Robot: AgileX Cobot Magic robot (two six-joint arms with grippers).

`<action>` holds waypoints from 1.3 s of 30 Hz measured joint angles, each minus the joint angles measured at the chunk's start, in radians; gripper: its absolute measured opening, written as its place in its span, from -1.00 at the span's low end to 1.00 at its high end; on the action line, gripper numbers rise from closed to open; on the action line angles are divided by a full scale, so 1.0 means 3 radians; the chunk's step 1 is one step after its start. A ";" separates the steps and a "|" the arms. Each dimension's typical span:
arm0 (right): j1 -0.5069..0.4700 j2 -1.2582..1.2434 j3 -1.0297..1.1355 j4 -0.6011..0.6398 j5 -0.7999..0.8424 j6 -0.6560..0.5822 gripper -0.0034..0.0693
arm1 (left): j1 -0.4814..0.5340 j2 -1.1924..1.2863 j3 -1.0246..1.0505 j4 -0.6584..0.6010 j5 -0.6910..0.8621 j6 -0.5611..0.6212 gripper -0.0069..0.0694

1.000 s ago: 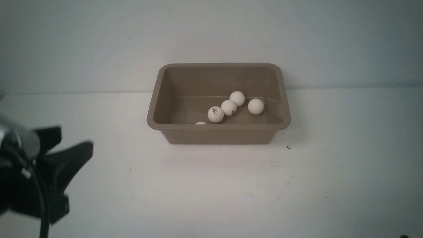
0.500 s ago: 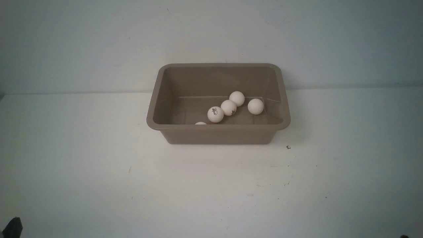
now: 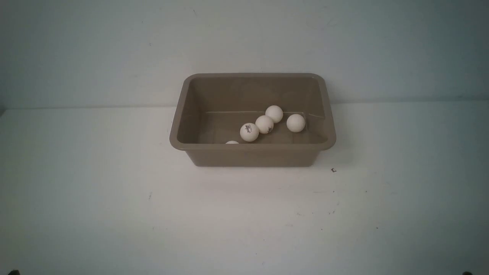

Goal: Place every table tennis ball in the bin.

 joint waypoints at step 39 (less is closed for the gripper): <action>0.0000 0.0000 0.0000 0.0000 0.0000 0.0000 0.11 | 0.0001 0.0000 -0.0006 0.0010 0.0029 0.0184 0.22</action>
